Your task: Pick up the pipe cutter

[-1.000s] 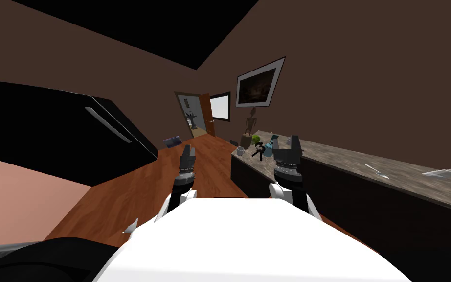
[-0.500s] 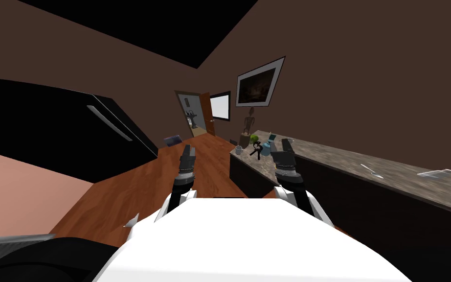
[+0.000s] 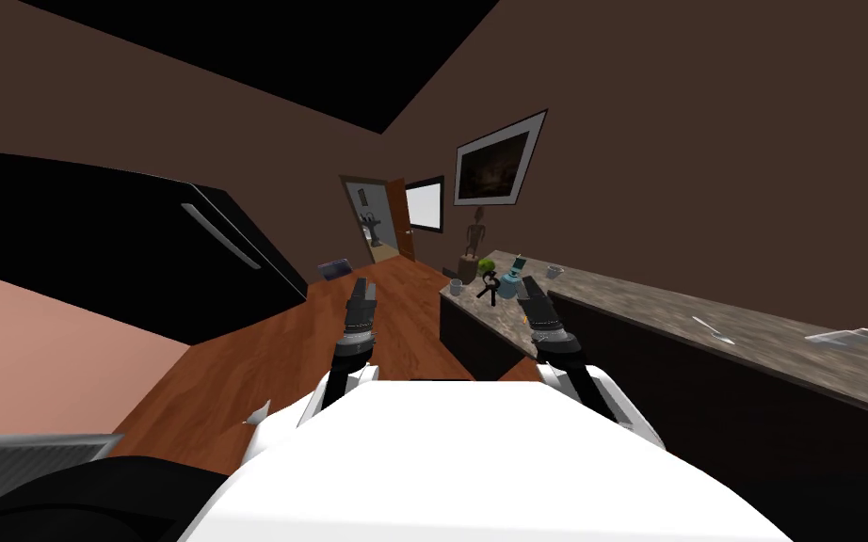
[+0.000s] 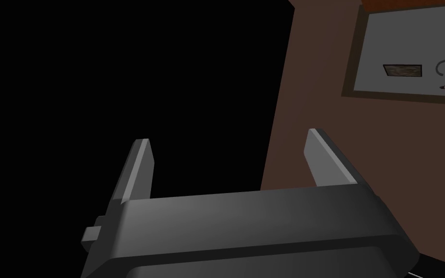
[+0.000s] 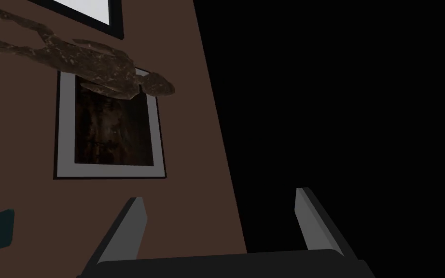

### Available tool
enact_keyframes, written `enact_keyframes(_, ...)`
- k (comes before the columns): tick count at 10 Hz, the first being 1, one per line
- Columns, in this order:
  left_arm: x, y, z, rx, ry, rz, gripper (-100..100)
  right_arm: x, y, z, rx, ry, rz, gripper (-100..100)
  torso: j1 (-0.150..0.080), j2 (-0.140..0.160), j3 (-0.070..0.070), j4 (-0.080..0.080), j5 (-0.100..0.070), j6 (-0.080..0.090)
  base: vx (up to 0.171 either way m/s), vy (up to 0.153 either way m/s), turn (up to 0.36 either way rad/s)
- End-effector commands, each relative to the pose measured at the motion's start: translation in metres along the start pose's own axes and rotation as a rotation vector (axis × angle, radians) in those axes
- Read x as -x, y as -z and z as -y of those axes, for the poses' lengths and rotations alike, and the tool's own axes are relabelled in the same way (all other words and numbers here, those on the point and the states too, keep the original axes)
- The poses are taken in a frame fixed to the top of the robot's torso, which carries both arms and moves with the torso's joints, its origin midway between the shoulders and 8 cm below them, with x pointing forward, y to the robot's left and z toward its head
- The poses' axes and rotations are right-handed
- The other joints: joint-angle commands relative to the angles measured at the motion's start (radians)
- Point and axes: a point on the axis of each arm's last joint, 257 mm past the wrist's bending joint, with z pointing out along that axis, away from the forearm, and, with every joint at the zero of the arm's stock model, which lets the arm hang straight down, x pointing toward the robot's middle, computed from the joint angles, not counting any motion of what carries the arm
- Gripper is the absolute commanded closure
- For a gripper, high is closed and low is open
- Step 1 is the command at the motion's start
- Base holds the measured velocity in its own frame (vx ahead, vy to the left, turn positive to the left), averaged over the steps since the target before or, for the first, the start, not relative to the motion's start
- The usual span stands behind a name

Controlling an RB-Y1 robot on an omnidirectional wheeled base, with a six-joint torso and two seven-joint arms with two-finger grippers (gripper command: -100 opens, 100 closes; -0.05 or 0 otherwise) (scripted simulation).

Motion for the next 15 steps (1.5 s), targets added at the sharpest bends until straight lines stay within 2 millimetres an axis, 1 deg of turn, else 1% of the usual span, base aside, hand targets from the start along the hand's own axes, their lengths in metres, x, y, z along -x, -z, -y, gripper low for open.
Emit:
enact_keyframes(1, 0.000, 0.000, 0.000, 0.000, 0.000, 0.000, 0, -0.004, 0.003, 0.006, -0.010, 0.035, -0.038, -100, 0.000, 0.000, 0.000, 0.000, 0.000, 0.000, -0.028, -0.060, 0.022)
enact_keyframes(3, 0.000, 0.000, 0.000, 0.000, 0.000, 0.000, 0, -0.015, 0.015, 0.029, -0.047, 0.132, -0.133, -100, 0.001, -0.001, 0.000, 0.000, 0.000, 0.000, -0.031, -0.063, 0.052)
enact_keyframes(4, 0.000, 0.000, 0.000, 0.000, 0.000, 0.000, 0, -0.016, 0.015, 0.029, -0.044, 0.138, -0.147, -100, 0.000, 0.000, 0.000, 0.000, 0.000, 0.000, -0.032, -0.048, 0.038)
enact_keyframes(6, 0.000, 0.000, 0.000, 0.000, 0.000, 0.000, 0, -0.026, 0.029, 0.053, -0.077, 0.236, -0.246, -100, 0.002, -0.001, 0.000, 0.000, 0.000, 0.000, -0.026, -0.042, 0.074)
enact_keyframes(7, 0.000, 0.000, 0.000, 0.000, 0.000, 0.000, 0, -0.026, 0.029, 0.053, -0.072, 0.244, -0.263, -100, 0.002, -0.001, 0.000, 0.000, 0.000, 0.000, -0.023, -0.041, 0.034)
enact_keyframes(8, 0.000, 0.000, 0.000, 0.000, 0.000, 0.000, 0, -0.030, 0.037, 0.066, -0.086, 0.294, -0.316, -100, 0.002, -0.001, -0.001, 0.000, 0.000, 0.000, -0.016, -0.036, 0.068)
enact_keyframes(9, 0.000, 0.000, 0.000, 0.000, 0.000, 0.000, 0, -0.030, 0.037, 0.066, -0.084, 0.297, -0.323, -100, 0.003, -0.001, -0.001, 0.000, 0.000, 0.000, -0.016, -0.026, 0.039)
enact_keyframes(11, 0.000, 0.000, 0.000, 0.000, 0.000, 0.000, 0, -0.036, 0.055, 0.092, -0.108, 0.396, -0.428, -100, 0.003, -0.002, -0.001, 0.000, 0.001, 0.000, -0.023, -0.024, 0.105)
enact_keyframes(12, 0.000, 0.000, 0.000, 0.000, 0.000, 0.000, 0, -0.036, 0.055, 0.092, -0.103, 0.405, -0.445, -100, 0.003, -0.001, -0.001, 0.000, 0.001, 0.000, -0.018, -0.022, 0.045)
enact_keyframes(13, 0.000, 0.000, 0.000, 0.000, 0.000, 0.000, 0, -0.037, 0.064, 0.104, -0.112, 0.455, -0.501, -100, 0.004, -0.002, -0.001, 0.000, 0.001, 0.000, -0.012, -0.016, 0.069)
enact_keyframes(14, 0.000, 0.000, 0.000, 0.000, 0.000, 0.000, 0, -0.037, 0.064, 0.104, -0.110, 0.459, -0.507, -100, 0.004, -0.002, -0.001, 0.000, 0.001, 0.000, -0.009, -0.012, 0.052)
enact_keyframes(15, 0.000, 0.000, 0.000, 0.000, 0.000, 0.000, 0, -0.037, 0.073, 0.117, -0.117, 0.510, -0.566, -100, 0.004, -0.002, -0.001, 0.000, 0.001, 0.000, -0.012, -0.007, 0.094)
